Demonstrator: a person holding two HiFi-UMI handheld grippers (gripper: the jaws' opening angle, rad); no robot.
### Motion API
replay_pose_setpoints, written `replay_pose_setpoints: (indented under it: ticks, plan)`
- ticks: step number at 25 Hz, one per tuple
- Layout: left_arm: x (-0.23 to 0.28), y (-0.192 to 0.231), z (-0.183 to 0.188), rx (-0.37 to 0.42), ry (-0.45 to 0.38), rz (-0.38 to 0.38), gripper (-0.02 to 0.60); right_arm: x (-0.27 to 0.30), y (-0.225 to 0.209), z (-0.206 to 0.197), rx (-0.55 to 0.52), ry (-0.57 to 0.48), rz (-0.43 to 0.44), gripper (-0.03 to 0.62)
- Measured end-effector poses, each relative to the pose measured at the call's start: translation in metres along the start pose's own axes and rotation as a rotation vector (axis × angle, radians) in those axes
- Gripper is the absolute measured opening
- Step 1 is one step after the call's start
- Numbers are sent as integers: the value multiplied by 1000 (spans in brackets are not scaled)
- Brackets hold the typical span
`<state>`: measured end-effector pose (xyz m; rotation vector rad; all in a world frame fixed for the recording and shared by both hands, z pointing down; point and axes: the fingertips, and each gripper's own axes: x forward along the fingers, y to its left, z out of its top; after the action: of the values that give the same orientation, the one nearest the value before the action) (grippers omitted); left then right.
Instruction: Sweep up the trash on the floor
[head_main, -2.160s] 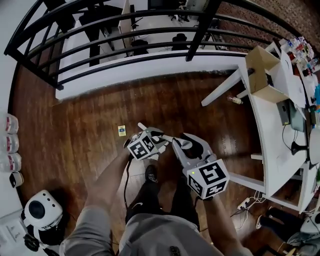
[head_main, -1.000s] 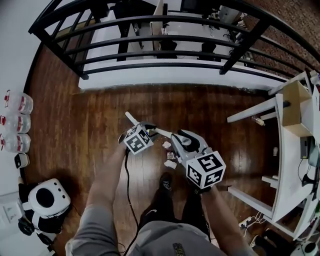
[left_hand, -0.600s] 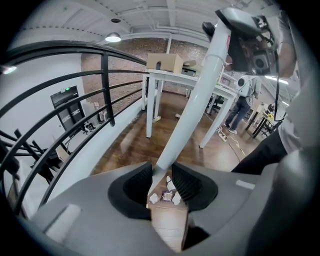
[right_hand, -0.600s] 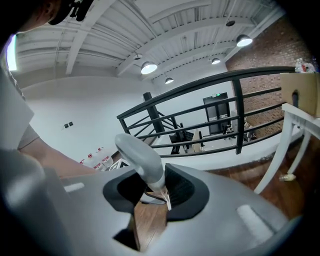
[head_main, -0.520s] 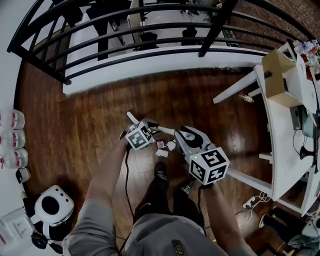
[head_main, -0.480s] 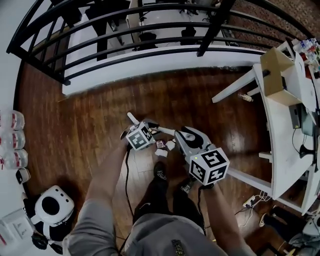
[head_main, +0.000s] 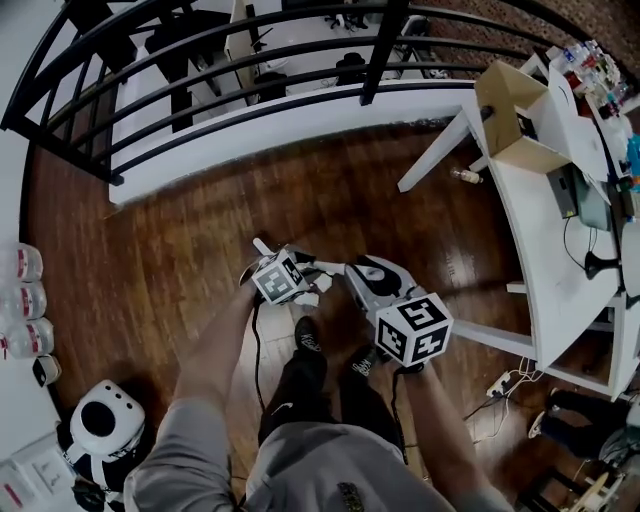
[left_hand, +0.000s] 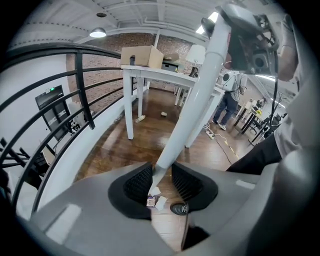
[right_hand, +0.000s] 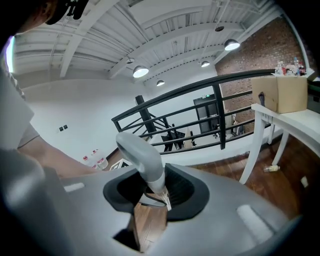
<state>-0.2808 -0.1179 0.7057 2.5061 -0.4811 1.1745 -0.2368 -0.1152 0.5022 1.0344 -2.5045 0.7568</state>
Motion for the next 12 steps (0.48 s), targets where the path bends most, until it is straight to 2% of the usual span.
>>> replay_pose_setpoints:
  ticks: [4,7,12]
  plan:
    - [-13,-10,18,16,9,20,122,-18,5,21,-23,-50,23,98]
    - [-33,-18,46,51,-9,40,117,-42,12,50,-56,-105,32,98]
    - [-59,-39,104,100,-90,41,115,-95,11,90,-74,-192,-15,98]
